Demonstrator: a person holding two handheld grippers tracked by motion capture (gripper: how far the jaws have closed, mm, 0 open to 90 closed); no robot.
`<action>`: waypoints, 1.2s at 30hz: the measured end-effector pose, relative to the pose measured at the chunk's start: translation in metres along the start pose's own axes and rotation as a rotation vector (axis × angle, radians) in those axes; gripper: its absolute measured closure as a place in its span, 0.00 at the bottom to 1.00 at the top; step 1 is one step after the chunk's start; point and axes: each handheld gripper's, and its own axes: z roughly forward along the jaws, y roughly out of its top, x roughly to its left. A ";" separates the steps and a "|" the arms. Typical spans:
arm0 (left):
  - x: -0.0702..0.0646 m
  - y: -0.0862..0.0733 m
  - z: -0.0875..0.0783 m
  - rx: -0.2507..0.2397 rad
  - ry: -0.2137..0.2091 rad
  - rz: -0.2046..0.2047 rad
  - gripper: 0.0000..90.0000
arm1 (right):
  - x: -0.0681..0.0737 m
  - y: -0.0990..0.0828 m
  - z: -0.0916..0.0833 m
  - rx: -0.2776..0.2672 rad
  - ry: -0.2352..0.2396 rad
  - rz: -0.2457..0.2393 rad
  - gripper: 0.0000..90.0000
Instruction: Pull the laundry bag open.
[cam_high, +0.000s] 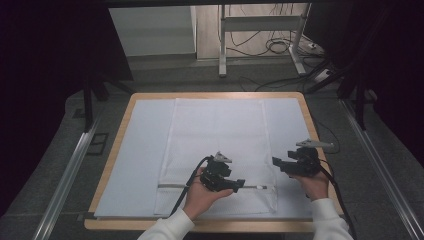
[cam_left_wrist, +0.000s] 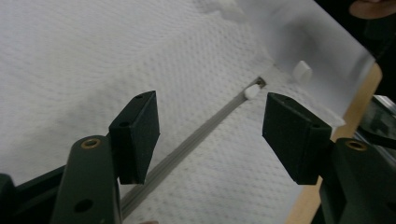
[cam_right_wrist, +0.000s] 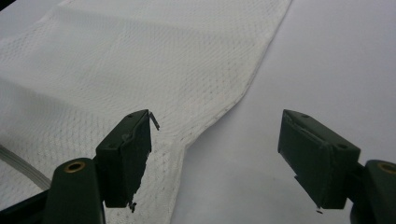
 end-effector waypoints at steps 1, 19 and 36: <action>-0.002 0.001 0.002 0.000 -0.012 0.001 0.41 | 0.000 0.000 -0.001 -0.006 0.001 -0.001 0.28; -0.021 0.009 0.027 0.052 -0.054 0.017 0.46 | 0.000 0.001 -0.001 -0.007 -0.011 0.002 0.28; -0.029 0.013 0.050 0.109 -0.103 -0.004 0.54 | 0.000 0.000 -0.001 -0.009 -0.014 0.003 0.28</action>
